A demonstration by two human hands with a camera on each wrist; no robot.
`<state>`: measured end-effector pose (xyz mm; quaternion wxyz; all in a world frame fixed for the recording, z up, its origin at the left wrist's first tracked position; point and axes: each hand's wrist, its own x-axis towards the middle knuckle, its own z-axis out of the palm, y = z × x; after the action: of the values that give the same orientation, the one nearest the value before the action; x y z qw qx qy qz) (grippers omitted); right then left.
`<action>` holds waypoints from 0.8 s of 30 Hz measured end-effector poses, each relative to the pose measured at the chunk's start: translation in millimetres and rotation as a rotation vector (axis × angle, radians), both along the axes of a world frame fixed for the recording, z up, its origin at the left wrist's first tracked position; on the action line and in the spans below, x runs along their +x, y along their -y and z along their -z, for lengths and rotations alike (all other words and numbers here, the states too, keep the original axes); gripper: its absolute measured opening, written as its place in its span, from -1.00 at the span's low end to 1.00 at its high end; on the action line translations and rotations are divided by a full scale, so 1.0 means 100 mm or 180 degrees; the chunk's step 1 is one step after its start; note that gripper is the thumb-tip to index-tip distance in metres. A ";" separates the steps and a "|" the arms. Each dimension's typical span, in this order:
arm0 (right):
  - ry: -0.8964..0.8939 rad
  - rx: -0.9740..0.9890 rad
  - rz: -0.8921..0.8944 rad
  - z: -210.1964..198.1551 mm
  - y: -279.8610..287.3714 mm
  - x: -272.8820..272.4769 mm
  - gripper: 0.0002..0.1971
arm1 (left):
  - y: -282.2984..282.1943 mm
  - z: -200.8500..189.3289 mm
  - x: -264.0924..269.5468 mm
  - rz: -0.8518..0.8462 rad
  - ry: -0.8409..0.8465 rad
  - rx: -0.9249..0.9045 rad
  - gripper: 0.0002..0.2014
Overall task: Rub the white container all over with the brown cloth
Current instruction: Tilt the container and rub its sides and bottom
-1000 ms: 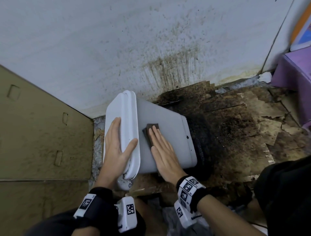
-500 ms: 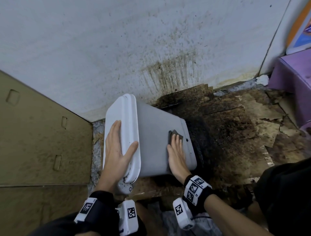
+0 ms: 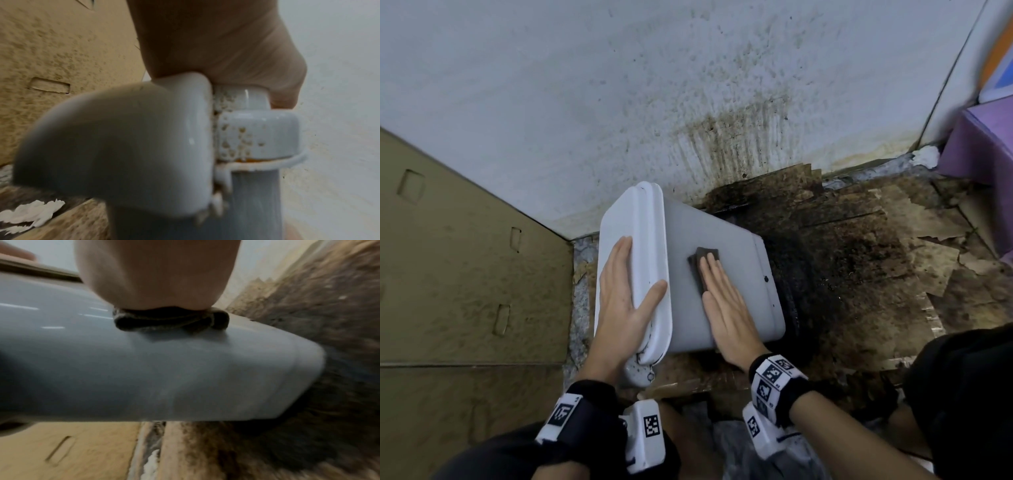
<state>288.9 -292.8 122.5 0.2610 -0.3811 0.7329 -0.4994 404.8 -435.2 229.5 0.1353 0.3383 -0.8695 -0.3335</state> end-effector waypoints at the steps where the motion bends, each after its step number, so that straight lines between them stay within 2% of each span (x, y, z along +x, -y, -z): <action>1: 0.0005 0.0046 0.0087 0.14 -0.03 -0.06 -0.45 | 0.00 0.00 0.00 -0.0011 -0.0005 0.0026 -0.18; 6: 0.0266 0.0612 0.0362 0.86 -0.23 -0.32 -0.44 | 0.00 -0.01 -0.01 -0.0008 -0.0046 0.0032 -0.19; 9: 0.0324 0.0821 0.0426 1.00 -0.24 -0.32 -0.33 | -0.03 -0.02 -0.04 -0.0014 -0.0022 0.0000 -0.18; 12: 0.0763 0.0837 0.0774 0.69 -0.10 -0.27 -0.41 | -0.05 -0.02 -0.05 -0.0001 -0.0023 -0.0067 -0.18; 14: 0.0848 0.0778 0.0820 0.39 0.01 -0.17 -0.41 | -0.04 -0.02 -0.05 -0.0021 0.0002 -0.0082 -0.18; 20: 0.0672 -0.0004 0.0340 -0.42 0.25 0.27 -0.43 | -0.04 -0.01 -0.05 0.0010 0.0008 -0.0118 -0.15; 22: 0.0585 -0.0163 0.0230 -0.51 0.23 0.35 -0.47 | -0.04 0.01 -0.05 0.0019 -0.0026 -0.0152 -0.11; 24: 0.0259 -0.0144 0.0126 -0.49 0.15 0.36 -0.47 | -0.03 0.02 -0.04 0.0031 -0.0040 -0.0150 -0.11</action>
<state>324.7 -308.1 171.9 0.2720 -0.3517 0.7177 -0.5360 400.4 -432.0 227.4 0.1471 0.3287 -0.8779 -0.3156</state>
